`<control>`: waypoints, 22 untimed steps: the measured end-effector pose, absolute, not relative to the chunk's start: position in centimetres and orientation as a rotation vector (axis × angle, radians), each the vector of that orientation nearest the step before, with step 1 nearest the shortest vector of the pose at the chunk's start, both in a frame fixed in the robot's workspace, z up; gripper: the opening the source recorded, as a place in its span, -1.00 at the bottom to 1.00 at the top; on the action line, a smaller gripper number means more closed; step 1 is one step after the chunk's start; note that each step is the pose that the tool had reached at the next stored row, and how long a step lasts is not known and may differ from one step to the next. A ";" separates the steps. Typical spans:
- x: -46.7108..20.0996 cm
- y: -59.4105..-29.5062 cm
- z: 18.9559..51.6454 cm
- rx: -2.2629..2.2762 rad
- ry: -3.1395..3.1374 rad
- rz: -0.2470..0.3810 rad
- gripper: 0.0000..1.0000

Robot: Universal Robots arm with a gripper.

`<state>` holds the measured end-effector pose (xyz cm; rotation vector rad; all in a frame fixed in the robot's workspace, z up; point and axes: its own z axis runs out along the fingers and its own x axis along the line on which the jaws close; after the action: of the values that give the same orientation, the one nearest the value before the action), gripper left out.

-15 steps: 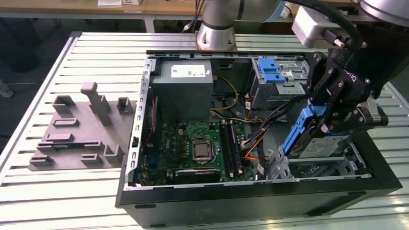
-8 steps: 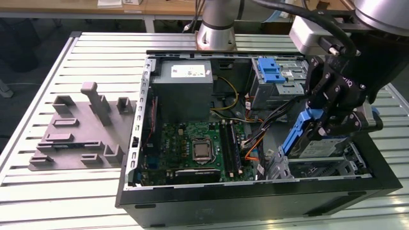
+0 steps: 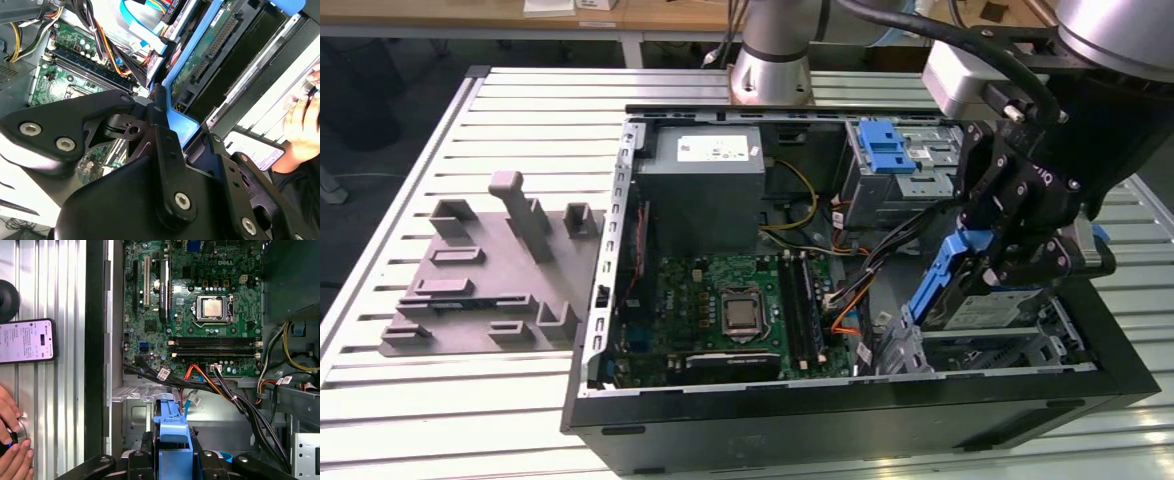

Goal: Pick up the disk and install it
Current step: 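Insert the disk into the insertion slot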

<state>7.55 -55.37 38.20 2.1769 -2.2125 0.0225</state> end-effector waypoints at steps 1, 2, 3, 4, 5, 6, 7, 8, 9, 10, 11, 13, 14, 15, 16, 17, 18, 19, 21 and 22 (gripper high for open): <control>7.6 -55.4 38.2 2.177 -2.213 0.023 -0.27; 7.6 -55.4 38.2 2.177 -2.213 0.022 -0.27; 7.6 -55.4 38.2 2.177 -2.213 0.022 -0.25; 7.6 -55.4 38.2 2.177 -2.213 0.023 -0.25; 7.6 -55.4 38.1 2.177 -2.213 0.023 -0.13; 7.6 -55.4 38.1 2.177 -2.213 0.022 -0.13; 7.6 -55.4 38.0 2.177 -2.213 0.023 -0.13; 7.6 -55.4 37.8 2.177 -2.213 0.023 -0.13; 7.6 -55.4 37.6 2.177 -2.213 0.024 -0.13; 7.6 -55.4 37.4 2.177 -2.213 0.024 -0.13; 7.6 -55.4 37.2 2.177 -2.213 0.024 -0.13; 7.6 -55.4 36.9 2.177 -2.213 0.024 -0.16; 7.6 -55.4 36.7 2.177 -2.213 0.024 -0.16; 7.6 -55.4 36.5 2.177 -2.213 0.024 -0.29; 7.6 -55.4 36.4 2.177 -2.213 0.025 -0.29; 7.6 -55.4 36.3 2.177 -2.213 0.025 -0.40; 7.6 -55.4 36.2 2.177 -2.213 0.025 -0.52; 7.6 -55.4 36.1 2.177 -2.213 0.025 -0.52; 7.6 -55.4 36.0 2.178 -2.214 0.025 -0.76; 7.6 -55.4 35.9 2.178 -2.214 0.026 -0.76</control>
<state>7.55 -55.37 35.93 2.1778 -2.2136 0.0257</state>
